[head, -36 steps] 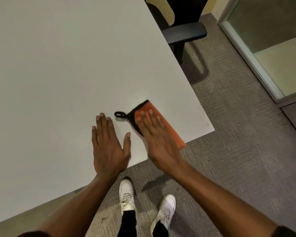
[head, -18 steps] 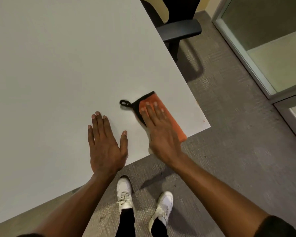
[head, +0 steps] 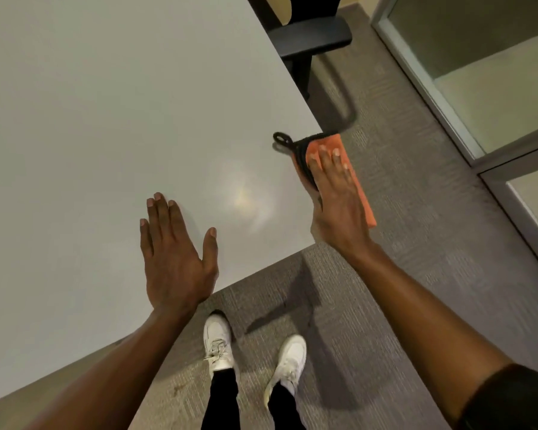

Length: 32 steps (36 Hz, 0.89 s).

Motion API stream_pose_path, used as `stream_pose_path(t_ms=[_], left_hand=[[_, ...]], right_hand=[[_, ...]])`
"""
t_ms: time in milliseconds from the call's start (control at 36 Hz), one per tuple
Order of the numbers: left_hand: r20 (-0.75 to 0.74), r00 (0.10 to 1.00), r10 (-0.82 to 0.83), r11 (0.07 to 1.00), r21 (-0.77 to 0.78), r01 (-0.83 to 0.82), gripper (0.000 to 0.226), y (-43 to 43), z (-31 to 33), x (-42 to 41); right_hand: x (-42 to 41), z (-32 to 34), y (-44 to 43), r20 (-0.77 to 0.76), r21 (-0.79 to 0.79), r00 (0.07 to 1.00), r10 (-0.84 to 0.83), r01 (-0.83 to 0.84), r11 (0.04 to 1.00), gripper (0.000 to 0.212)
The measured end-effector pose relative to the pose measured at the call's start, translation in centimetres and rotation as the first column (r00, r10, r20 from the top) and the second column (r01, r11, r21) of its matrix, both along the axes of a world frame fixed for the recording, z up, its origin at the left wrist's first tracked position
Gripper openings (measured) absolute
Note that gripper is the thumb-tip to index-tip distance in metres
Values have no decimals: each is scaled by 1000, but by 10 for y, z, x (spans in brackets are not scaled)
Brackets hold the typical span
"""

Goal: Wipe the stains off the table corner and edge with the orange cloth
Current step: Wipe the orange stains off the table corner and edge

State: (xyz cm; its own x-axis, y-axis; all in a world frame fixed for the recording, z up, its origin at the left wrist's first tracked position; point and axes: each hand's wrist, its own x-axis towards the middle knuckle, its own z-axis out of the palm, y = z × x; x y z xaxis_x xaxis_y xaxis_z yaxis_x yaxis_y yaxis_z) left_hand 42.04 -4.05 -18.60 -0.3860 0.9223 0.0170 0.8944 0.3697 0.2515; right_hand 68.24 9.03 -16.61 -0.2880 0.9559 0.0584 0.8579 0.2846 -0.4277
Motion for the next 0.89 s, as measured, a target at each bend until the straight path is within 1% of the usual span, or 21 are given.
stream_pose_path(t_ms=[56,139,250,361,444,528,639,722,778,833,889], left_hand=[[1,1000,-4,1000,3,4,90,0,-1,0],[-9,1000,-5,1000,10,5,90,0,-1,0],[-8,1000,4,1000,1,-4,90,1,0,1],[-11,1000,2,1000,7,-2,90,1,1,2],[-10,1000,5,1000,-6,-5,90,1,1,3],[-11,1000,0,1000,-11,0,89,0,2,4],[-13,1000,3,1000,-13,-3,89,0,3,4],[-7,1000,4,1000,-22,-4,90,1,4,4],[-5,1000,5,1000,-24,-5,90,1,5,5],[-5,1000,4,1000,-19,-5,90,1,5,6],[-3,1000,3,1000,-18,-3,89,2,6,6]], right_hand=[[4,-1,-31,-28,8,1000,7,-7,1000,85],[7,0,-67,-62,14,998,15,-15,1000,78],[11,3,-40,-75,-2,997,20,-20,1000,74],[15,5,17,-71,-50,997,-40,36,998,78],[16,6,39,-77,-99,995,-68,60,993,82],[15,7,23,-82,-93,995,-61,53,994,84],[4,4,-41,-143,-23,989,-46,43,999,82],[-4,-2,-78,-158,-23,987,-1,-3,1000,87],[-1,-3,-80,-164,-20,986,38,-42,999,89],[5,0,-64,-180,-10,983,46,-49,999,83],[13,4,-39,-182,-10,983,19,-21,1000,76]])
